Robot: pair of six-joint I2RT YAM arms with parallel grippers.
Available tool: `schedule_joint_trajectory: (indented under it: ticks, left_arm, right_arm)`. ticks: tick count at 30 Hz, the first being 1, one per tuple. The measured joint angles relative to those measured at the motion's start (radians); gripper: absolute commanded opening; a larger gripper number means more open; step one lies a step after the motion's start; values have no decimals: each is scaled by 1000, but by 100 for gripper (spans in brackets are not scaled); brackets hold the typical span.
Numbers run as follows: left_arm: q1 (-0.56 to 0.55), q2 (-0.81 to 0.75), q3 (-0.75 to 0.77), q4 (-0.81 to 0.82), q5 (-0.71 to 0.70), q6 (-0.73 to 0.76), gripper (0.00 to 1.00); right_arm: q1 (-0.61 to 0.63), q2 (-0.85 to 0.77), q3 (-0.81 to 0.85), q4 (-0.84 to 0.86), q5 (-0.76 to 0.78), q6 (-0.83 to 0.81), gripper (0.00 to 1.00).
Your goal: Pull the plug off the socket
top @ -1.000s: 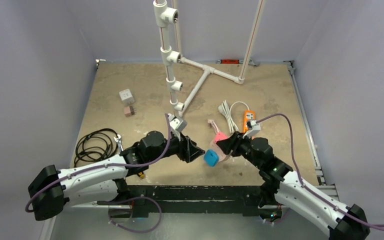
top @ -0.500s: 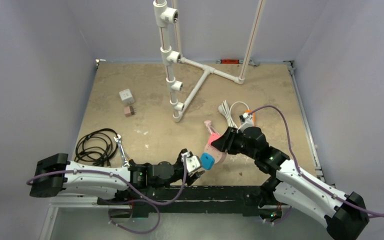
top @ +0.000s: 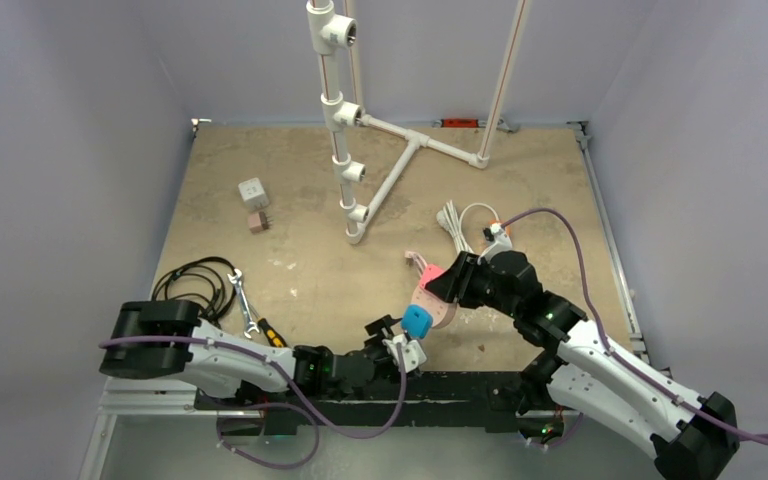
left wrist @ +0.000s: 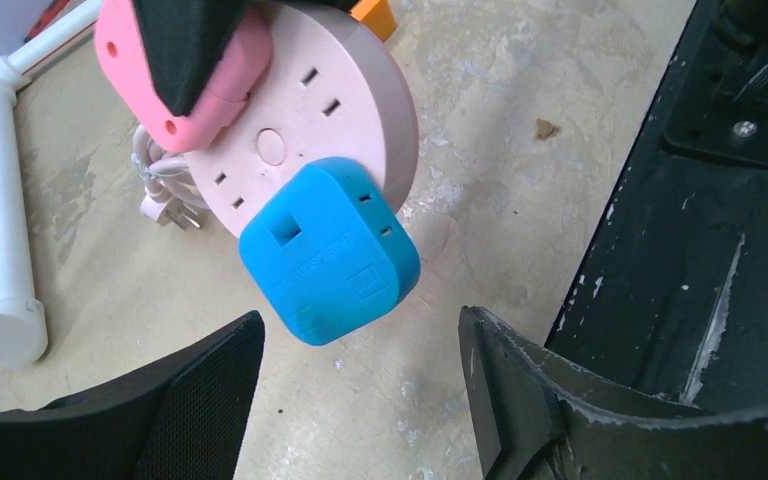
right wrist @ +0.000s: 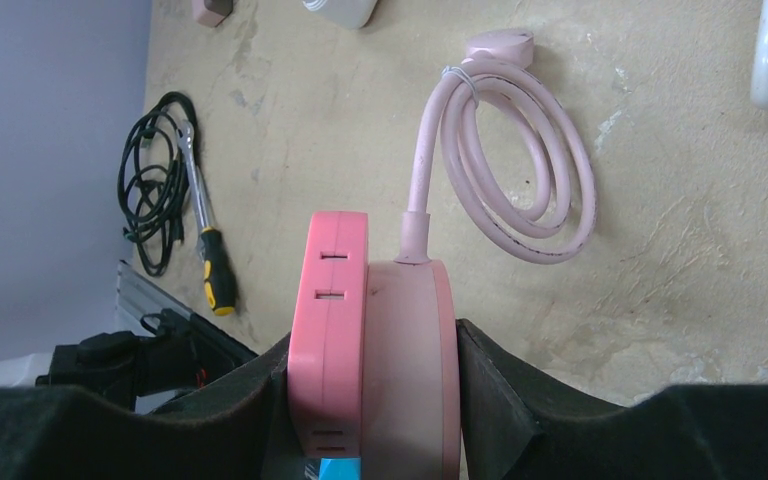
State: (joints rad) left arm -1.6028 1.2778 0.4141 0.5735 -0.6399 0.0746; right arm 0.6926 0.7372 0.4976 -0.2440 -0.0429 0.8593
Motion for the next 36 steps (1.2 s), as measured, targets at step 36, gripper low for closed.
schedule_joint_trajectory:
  ticks: [36]
  left_arm:
    - [-23, 5, 63, 10, -253, 153, 54]
  right_arm:
    - [-6, 36, 0, 22, 22, -17, 0]
